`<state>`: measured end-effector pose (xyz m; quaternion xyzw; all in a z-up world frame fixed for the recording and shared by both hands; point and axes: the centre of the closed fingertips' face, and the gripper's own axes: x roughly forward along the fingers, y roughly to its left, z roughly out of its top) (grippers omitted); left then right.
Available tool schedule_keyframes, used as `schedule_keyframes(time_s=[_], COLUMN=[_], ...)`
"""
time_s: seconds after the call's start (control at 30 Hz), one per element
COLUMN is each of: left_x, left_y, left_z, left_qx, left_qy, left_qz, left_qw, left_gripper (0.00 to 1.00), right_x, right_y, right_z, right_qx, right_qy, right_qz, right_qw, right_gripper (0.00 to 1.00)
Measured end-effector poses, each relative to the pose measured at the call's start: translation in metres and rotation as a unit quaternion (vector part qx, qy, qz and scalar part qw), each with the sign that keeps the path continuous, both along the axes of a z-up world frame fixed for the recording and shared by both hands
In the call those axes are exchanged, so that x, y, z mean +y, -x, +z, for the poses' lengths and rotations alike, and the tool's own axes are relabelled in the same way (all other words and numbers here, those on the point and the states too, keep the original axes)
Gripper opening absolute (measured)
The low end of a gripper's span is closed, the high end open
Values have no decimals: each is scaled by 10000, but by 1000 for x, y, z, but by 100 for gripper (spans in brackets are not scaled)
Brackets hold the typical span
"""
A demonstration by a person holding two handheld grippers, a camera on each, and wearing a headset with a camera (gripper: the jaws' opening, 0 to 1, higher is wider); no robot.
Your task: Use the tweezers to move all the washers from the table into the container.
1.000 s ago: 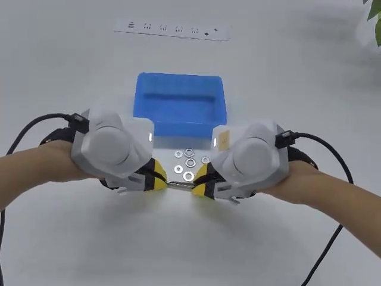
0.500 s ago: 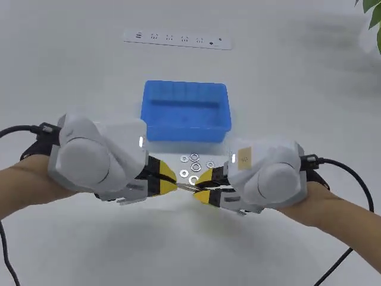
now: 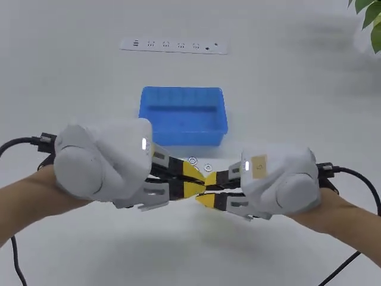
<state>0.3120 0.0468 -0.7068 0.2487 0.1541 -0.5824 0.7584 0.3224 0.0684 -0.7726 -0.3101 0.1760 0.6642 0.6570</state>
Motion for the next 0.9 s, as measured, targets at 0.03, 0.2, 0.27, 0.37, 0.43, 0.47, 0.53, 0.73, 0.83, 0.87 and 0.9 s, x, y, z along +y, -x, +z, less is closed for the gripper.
schedule_keyframes(time_s=[0.03,0.2,0.27,0.37,0.43,0.47,0.53,0.73,0.83,0.87,0.9], left_x=[-1,-3,-5,-7,-9,-9,-8,-5,-4,-3,-3], left_y=[0,-8,-9,-8,-7,-6,-6,2,5,7,6], left_z=[0,2,3,3,3,4,5,11,15,17,18], left_qx=[-5,128,209,203,226,241,302,320,262,272,277], left_qy=[22,229,298,346,377,388,426,537,553,572,578], left_qz=[-23,155,238,259,259,263,315,307,305,295,331], left_qw=[10000,9995,9991,9989,9987,9986,9981,9976,9977,9976,9974], left_gripper=[4,4,4,4,3,3,3,3,3,3,4], right_x=[0,0,0,-1,-2,-2,-2,2,4,5,6], right_y=[0,-2,-2,-2,-1,0,2,9,11,11,12], right_z=[0,1,1,1,1,1,1,7,10,11,12], right_qx=[17,117,121,152,185,195,229,248,232,235,244], right_qy=[-8,-88,-116,-148,-143,-140,-166,-276,-310,-331,-339], right_qz=[2,-96,-129,-204,-248,-253,-287,-407,-426,-437,-451], right_qw=[10000,9998,9998,9996,9994,9994,9992,9985,9983,9982,9981], right_gripper=[8,8,8,8,8,8,8,9,9,9,9])
